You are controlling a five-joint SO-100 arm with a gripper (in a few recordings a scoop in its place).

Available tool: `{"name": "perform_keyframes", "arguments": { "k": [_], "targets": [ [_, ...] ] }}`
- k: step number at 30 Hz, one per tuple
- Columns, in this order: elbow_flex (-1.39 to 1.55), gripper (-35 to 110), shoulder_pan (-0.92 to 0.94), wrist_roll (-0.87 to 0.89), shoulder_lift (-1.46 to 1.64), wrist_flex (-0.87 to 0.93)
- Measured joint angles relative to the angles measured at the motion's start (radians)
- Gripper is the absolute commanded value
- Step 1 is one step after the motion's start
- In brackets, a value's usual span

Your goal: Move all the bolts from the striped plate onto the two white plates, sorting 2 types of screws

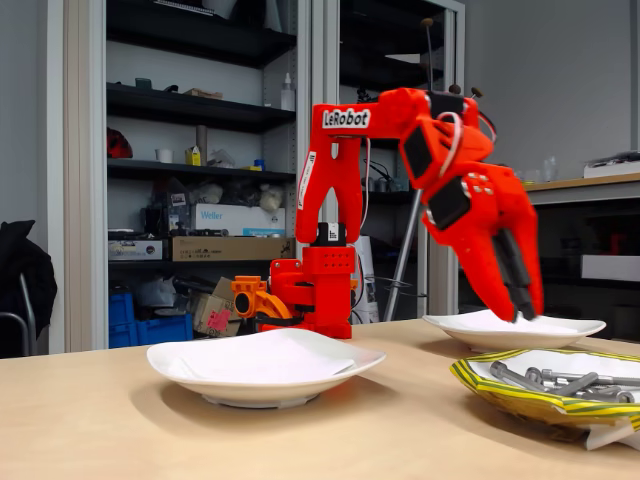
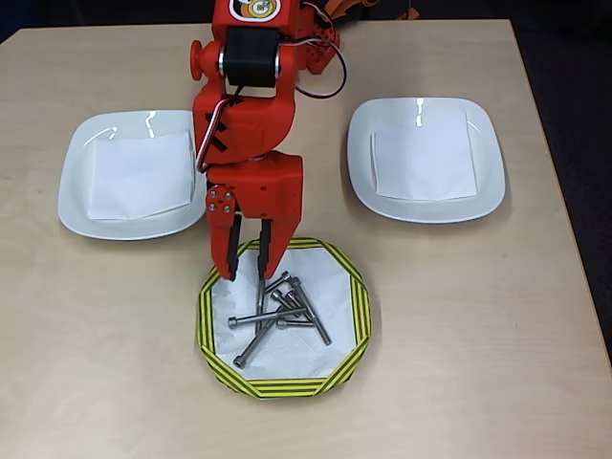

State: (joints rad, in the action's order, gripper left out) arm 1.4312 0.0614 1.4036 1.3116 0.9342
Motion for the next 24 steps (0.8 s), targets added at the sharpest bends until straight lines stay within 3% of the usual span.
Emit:
{"name": "perform_keyframes", "arguments": {
  "k": [13,24],
  "targets": [
    [-0.284,14,-0.006,0.094,-0.241,-0.078],
    [-0.181,13,-0.058,0.175,-0.241,-0.215]
  ]
}}
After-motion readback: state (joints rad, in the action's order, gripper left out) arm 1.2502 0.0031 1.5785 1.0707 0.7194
